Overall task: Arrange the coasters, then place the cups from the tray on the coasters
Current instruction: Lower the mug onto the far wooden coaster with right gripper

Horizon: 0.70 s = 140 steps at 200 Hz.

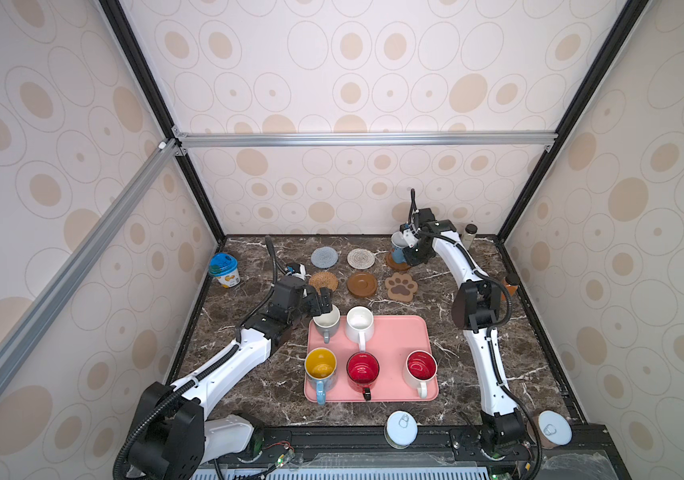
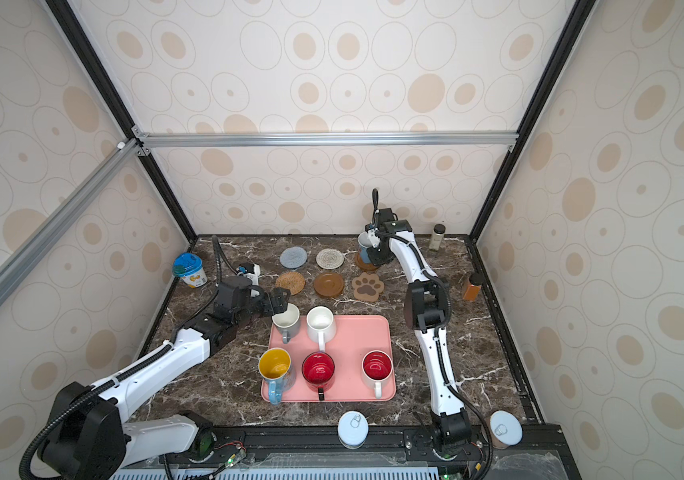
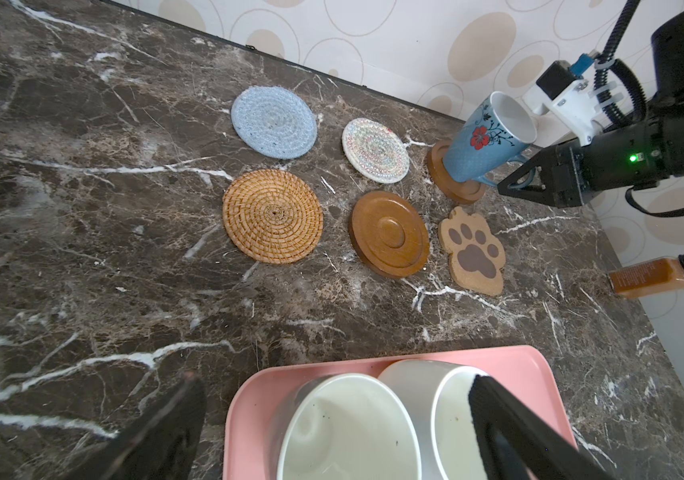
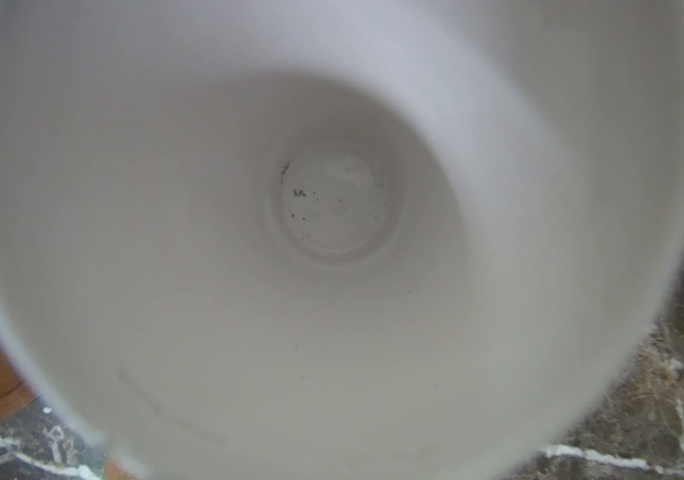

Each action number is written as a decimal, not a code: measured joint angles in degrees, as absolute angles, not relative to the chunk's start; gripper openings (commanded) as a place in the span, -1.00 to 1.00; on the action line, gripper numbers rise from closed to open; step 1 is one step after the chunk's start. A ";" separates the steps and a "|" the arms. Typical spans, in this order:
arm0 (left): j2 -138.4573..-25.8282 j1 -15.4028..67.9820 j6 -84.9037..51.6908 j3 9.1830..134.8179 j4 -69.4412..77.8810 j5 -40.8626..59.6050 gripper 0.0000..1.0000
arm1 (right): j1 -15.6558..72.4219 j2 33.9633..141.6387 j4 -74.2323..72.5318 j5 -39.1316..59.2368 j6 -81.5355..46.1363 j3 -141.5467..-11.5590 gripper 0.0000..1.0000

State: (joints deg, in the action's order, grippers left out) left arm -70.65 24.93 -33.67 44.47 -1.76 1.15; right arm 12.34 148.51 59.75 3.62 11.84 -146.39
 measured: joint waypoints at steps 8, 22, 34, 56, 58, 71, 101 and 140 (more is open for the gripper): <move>-70.65 24.93 -33.69 44.47 -1.78 1.15 1.00 | 12.29 148.51 59.70 3.62 11.84 -146.32 -0.69; -70.65 24.93 -33.69 44.47 -1.78 1.15 1.00 | 12.16 148.33 59.48 3.62 11.86 -145.97 -0.69; -70.65 24.93 -33.71 44.47 -1.78 1.15 1.00 | 12.05 148.05 59.27 3.62 11.86 -145.45 -0.69; -70.65 24.93 -33.80 44.47 -1.76 1.15 1.00 | 11.81 147.74 59.00 3.68 11.88 -144.83 -0.68; -70.65 24.93 -33.82 44.47 -1.76 1.15 1.00 | 11.77 147.74 58.98 3.68 11.88 -144.81 -0.68; -70.65 24.93 -33.93 44.47 -1.76 1.17 1.00 | 11.64 147.57 58.85 3.79 11.90 -144.53 -0.65; -70.65 24.93 -34.20 44.47 -1.76 1.17 1.00 | 11.42 147.55 58.89 3.86 12.01 -144.51 -0.52; -70.63 24.93 -34.54 44.45 -1.76 1.17 1.00 | 11.18 147.55 58.92 3.84 12.08 -144.20 -0.42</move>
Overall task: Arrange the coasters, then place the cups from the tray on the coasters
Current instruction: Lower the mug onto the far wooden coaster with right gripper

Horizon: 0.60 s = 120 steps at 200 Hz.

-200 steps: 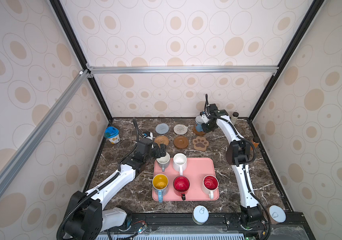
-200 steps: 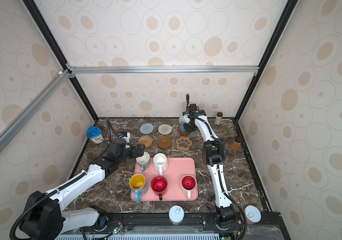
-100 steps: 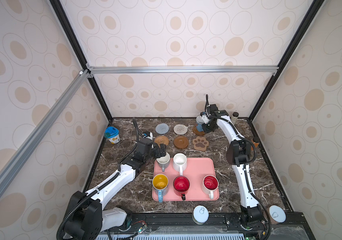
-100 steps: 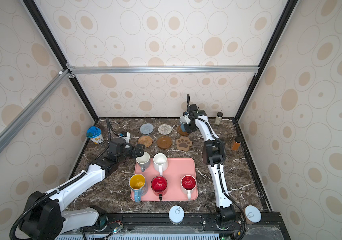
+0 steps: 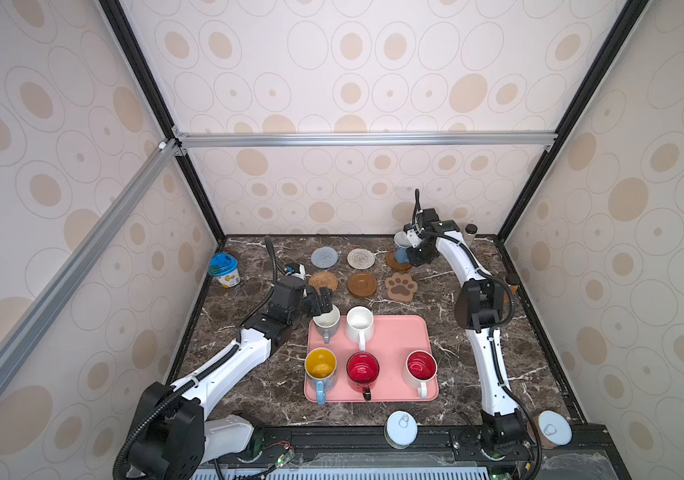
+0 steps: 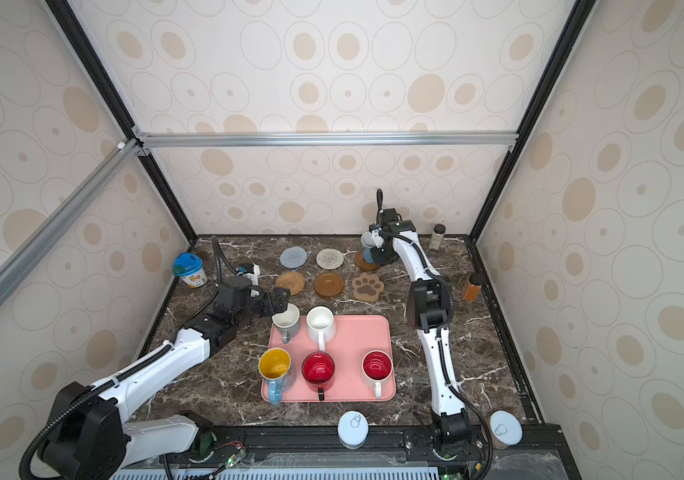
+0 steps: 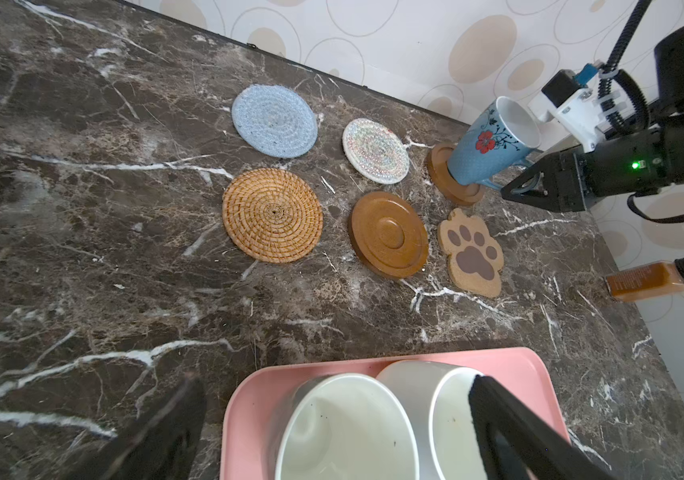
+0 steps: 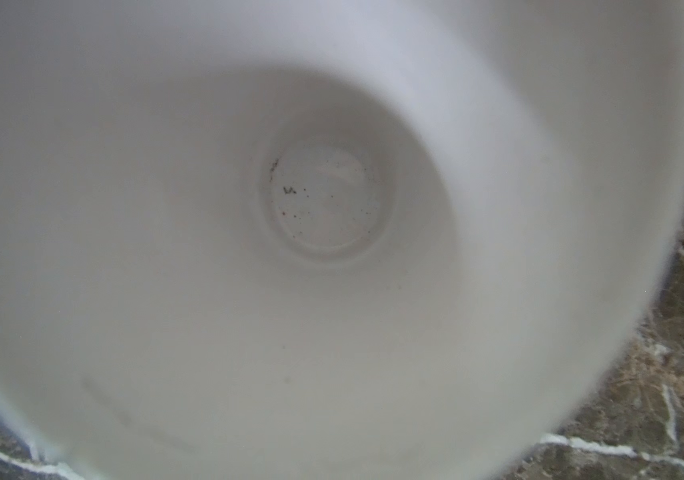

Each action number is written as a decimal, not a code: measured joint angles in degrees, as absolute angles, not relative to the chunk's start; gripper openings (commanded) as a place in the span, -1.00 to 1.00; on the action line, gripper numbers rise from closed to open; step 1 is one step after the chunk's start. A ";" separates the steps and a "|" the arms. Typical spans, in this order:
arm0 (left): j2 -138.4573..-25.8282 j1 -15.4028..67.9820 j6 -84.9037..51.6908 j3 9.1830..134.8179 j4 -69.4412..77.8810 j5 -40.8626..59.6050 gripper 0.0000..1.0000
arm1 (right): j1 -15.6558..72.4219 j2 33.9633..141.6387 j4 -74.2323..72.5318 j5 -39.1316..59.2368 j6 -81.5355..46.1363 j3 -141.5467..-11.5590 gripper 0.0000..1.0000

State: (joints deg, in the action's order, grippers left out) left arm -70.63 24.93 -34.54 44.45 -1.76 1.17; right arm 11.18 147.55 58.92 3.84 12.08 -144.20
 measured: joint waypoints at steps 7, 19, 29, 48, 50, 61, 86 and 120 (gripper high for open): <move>-70.65 24.93 -34.59 44.42 -1.76 1.17 1.00 | 11.18 147.55 58.96 3.73 12.08 -144.18 -0.41; -70.63 24.93 -34.72 44.36 -1.78 1.17 1.00 | 11.18 147.55 58.96 3.62 12.08 -144.11 -0.41; -70.65 24.93 -34.74 44.34 -1.76 1.15 1.00 | 11.18 147.52 58.96 3.53 12.08 -144.07 -0.42; -70.63 24.93 -34.79 44.27 -1.76 1.17 1.00 | 11.16 147.52 58.94 3.62 12.23 -143.96 -0.50; -70.63 24.93 -34.79 44.27 -1.76 1.17 1.00 | 11.16 147.52 58.94 3.68 12.32 -143.96 -0.50; -70.63 24.93 -34.81 44.25 -1.76 1.17 1.00 | 11.16 147.52 58.94 4.05 12.53 -143.94 -0.53; -70.63 24.93 -34.87 44.25 -1.78 1.15 1.00 | 11.16 147.52 58.89 4.73 13.06 -143.87 -0.60; -70.59 24.93 -34.96 44.23 -1.76 1.17 1.00 | 11.11 147.46 58.87 6.07 13.82 -143.74 -0.63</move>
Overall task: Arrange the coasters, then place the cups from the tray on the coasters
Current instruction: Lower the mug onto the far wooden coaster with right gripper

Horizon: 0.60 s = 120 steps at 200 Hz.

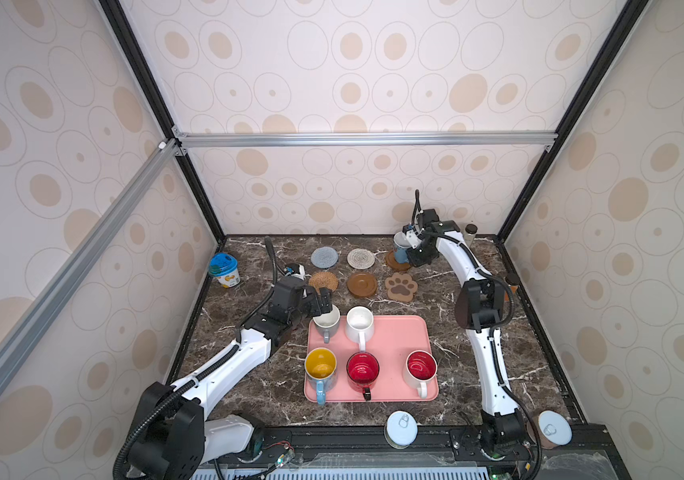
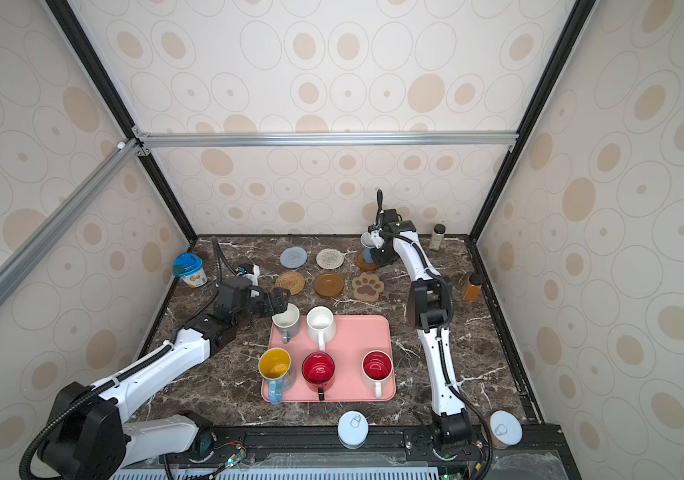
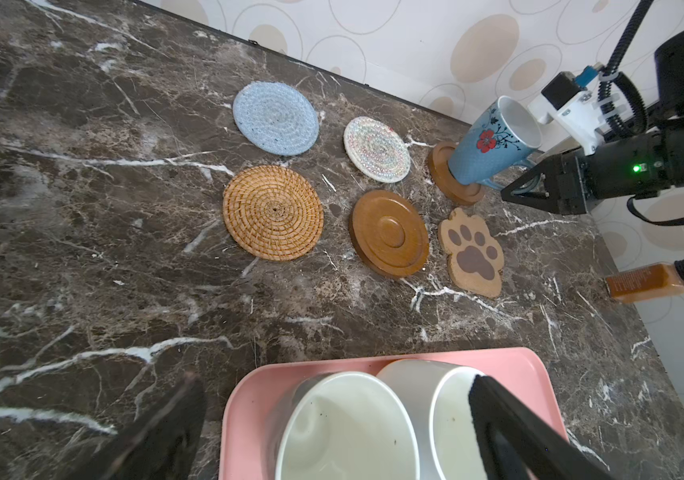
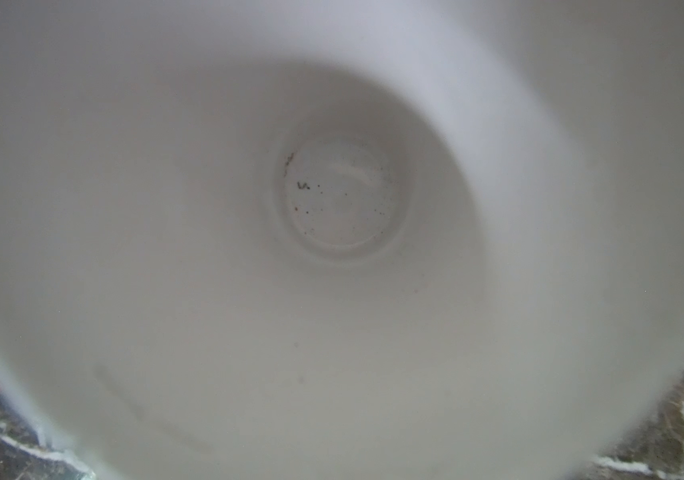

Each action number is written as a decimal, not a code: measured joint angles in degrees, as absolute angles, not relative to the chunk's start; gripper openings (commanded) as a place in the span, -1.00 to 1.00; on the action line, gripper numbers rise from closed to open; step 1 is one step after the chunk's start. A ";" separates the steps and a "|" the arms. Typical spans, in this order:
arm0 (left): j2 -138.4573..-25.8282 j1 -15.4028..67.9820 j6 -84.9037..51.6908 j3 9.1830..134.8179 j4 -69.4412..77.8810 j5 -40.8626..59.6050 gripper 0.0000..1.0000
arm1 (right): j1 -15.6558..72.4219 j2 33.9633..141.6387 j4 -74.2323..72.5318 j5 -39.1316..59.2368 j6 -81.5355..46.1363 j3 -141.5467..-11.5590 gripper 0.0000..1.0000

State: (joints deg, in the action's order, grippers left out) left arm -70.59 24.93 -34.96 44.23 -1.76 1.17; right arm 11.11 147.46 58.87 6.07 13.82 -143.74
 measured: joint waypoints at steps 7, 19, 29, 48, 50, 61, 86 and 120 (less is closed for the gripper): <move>-70.59 24.93 -34.98 44.25 -1.78 1.17 1.00 | 11.03 147.44 58.85 6.37 14.04 -143.65 -0.63; -70.59 24.93 -35.00 44.25 -1.76 1.17 1.00 | 10.90 147.39 58.81 6.90 14.39 -143.52 -0.63; -70.59 24.95 -35.05 44.23 -1.78 1.17 1.00 | 10.83 147.22 58.65 7.18 14.57 -143.22 -0.64; -70.59 24.97 -35.16 44.23 -1.76 1.17 1.00 | 10.79 147.15 58.63 7.35 14.87 -143.02 -0.64; -70.59 24.99 -35.18 44.25 -1.76 1.17 1.00 | 10.79 147.13 58.63 7.35 14.90 -143.00 -0.64; -70.59 25.04 -35.20 44.25 -1.78 1.17 1.00 | 10.79 147.11 58.57 7.33 15.05 -142.96 -0.63; -70.48 25.08 -35.22 44.23 -1.78 1.17 1.00 | 10.81 147.02 58.43 7.25 15.31 -142.67 -0.52; -69.95 25.15 -35.35 44.07 -1.78 1.15 1.00 | 10.81 147.02 58.52 6.83 15.29 -142.63 -0.37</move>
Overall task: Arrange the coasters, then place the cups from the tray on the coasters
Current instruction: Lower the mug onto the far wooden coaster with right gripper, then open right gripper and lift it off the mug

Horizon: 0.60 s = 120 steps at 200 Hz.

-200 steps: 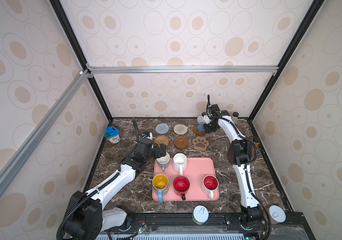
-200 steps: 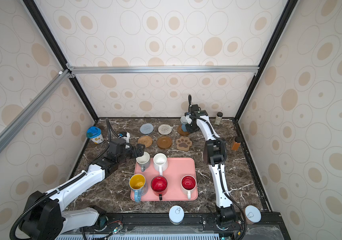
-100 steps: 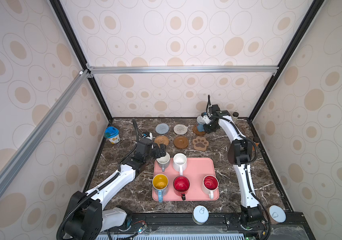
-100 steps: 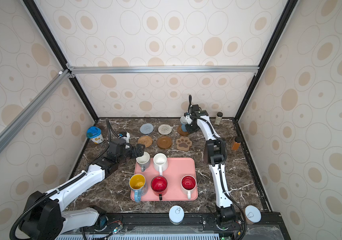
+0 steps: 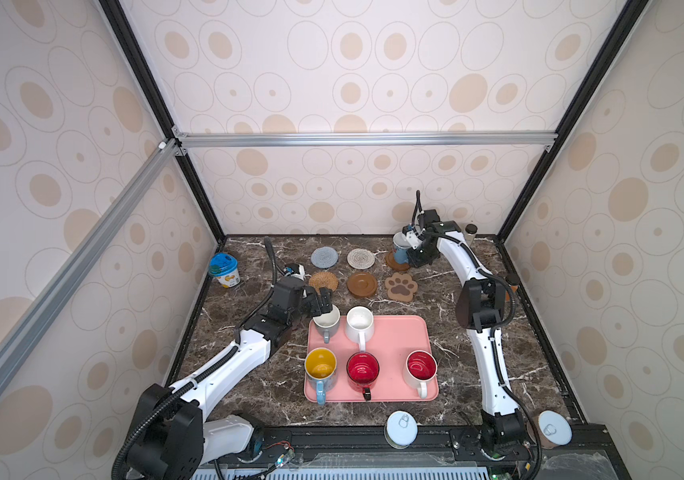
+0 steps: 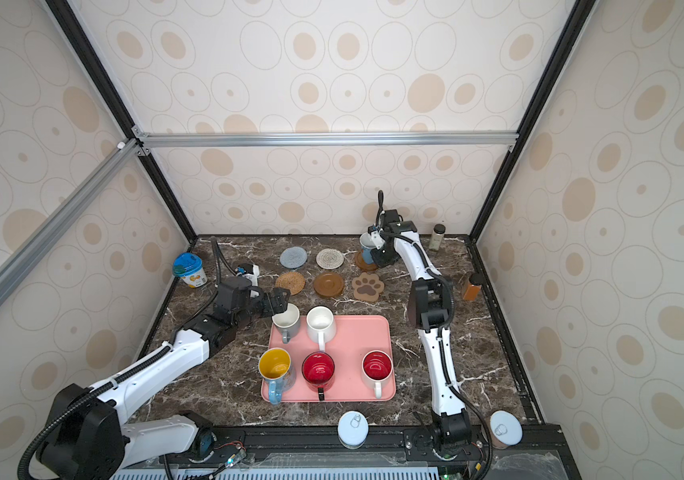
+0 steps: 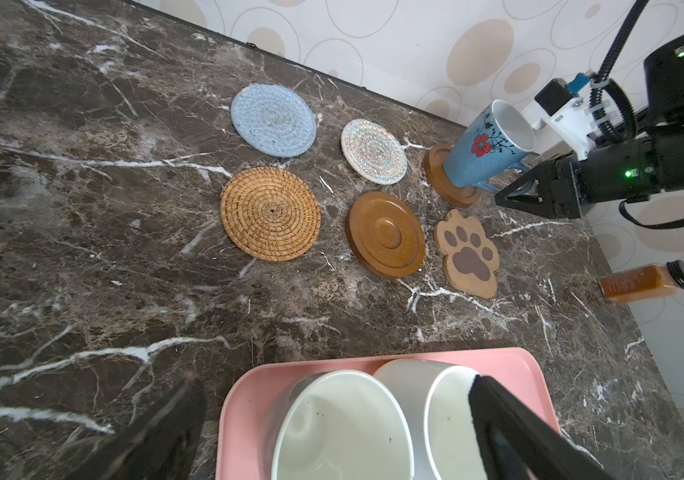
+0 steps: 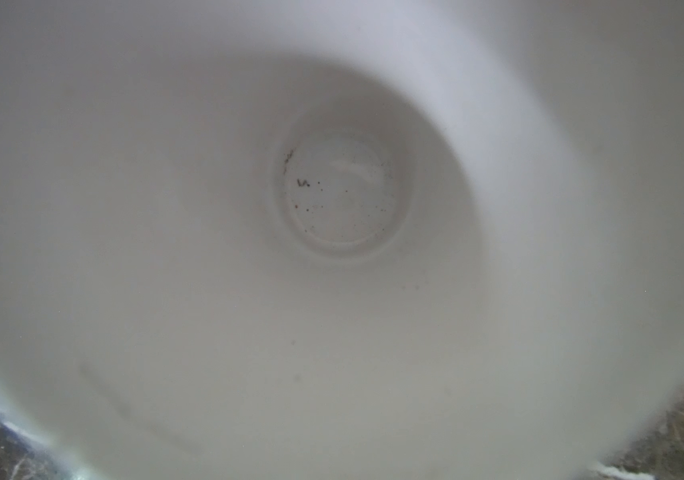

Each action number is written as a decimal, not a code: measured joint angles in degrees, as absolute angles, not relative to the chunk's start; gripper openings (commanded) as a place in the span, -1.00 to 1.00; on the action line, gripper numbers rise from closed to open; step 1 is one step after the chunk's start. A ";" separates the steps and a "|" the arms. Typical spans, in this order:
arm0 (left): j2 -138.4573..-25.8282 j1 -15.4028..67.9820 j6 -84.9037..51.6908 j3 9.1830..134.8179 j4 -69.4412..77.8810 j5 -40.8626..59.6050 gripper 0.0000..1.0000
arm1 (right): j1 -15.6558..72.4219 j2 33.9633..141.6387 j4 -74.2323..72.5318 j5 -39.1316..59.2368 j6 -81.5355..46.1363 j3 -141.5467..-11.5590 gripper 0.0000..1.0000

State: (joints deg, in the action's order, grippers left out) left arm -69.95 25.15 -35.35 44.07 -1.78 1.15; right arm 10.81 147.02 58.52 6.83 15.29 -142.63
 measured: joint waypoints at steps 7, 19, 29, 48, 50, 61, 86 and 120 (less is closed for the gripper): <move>-69.87 25.15 -35.40 44.05 -1.78 1.17 1.00 | 10.81 147.00 58.52 6.66 15.18 -142.63 -0.34; -69.84 25.15 -35.42 44.05 -1.78 1.15 1.00 | 10.81 147.00 58.52 6.37 14.94 -142.63 -0.29; -69.84 25.15 -35.42 44.05 -1.78 1.17 1.00 | 10.81 146.98 58.50 6.15 14.81 -142.63 -0.24; -69.84 25.15 -35.42 44.03 -1.76 1.15 1.00 | 10.81 146.87 58.50 5.87 14.63 -142.52 -0.13; -69.84 25.15 -35.42 44.03 -1.76 1.15 1.00 | 10.81 146.80 58.50 5.85 14.52 -142.50 -0.12; -69.87 25.15 -35.42 44.03 -1.76 1.15 1.00 | 10.81 146.45 58.50 5.76 14.52 -142.12 -0.03; -69.84 25.15 -35.42 44.03 -1.76 1.13 1.00 | 10.81 144.92 58.48 5.80 14.26 -140.73 0.14; -69.58 25.15 -35.38 44.03 -1.78 0.89 1.00 | 10.81 141.14 58.46 6.31 13.96 -138.54 0.26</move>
